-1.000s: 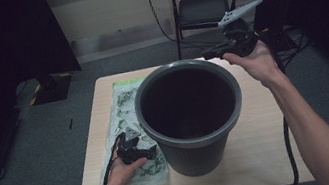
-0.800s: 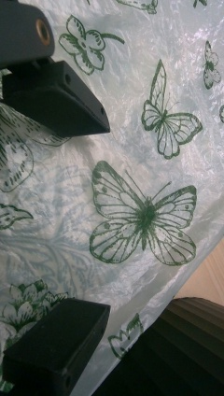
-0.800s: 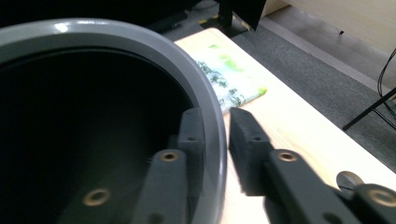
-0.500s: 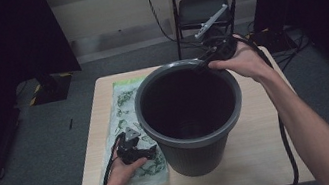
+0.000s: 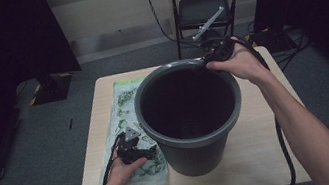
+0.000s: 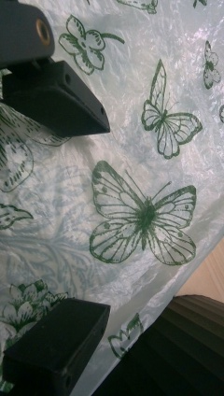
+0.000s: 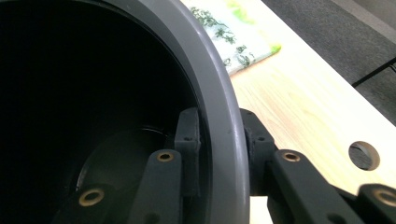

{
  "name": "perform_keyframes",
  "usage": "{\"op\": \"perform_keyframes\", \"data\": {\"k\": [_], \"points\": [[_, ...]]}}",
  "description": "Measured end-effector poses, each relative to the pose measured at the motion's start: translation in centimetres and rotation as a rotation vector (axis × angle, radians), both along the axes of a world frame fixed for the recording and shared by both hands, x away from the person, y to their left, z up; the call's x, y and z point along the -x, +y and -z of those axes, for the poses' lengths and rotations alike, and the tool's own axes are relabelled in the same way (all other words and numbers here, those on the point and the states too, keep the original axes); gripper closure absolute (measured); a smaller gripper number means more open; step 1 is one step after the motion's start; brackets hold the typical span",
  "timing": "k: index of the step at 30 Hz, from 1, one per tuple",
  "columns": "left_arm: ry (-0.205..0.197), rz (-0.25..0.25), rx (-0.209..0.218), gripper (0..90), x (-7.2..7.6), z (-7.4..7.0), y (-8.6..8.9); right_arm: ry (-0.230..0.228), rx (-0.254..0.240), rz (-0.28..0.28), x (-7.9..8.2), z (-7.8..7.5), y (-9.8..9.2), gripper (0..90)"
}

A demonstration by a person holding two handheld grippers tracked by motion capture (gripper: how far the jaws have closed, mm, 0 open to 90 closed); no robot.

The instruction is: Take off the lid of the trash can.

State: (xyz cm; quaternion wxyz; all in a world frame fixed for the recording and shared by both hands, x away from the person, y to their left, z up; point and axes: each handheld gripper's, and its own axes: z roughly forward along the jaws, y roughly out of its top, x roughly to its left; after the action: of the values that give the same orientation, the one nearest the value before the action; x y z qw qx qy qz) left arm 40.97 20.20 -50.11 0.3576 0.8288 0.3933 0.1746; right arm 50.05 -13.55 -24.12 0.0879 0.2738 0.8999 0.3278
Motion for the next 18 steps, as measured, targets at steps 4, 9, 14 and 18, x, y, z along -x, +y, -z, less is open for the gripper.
{"op": "perform_keyframes", "data": {"k": [4,9,14,18], "points": [[0.0,0.0,0.0,10.9,0.0,0.0,0.0,-0.007,0.001,-0.002,0.02,-0.01,0.04,72.9],[0.0,0.0,0.0,10.9,0.0,0.0,0.0,-0.012,-0.028,0.002,0.06,-0.57,-0.23,74.1],[0.0,0.0,0.0,10.9,0.0,0.0,0.0,-0.034,-0.015,-0.004,0.27,-0.7,-0.09,74.7],[0.0,0.0,0.0,10.9,0.0,0.0,0.0,-0.045,-0.039,-0.004,0.2,-0.57,-0.29,74.3]]}}
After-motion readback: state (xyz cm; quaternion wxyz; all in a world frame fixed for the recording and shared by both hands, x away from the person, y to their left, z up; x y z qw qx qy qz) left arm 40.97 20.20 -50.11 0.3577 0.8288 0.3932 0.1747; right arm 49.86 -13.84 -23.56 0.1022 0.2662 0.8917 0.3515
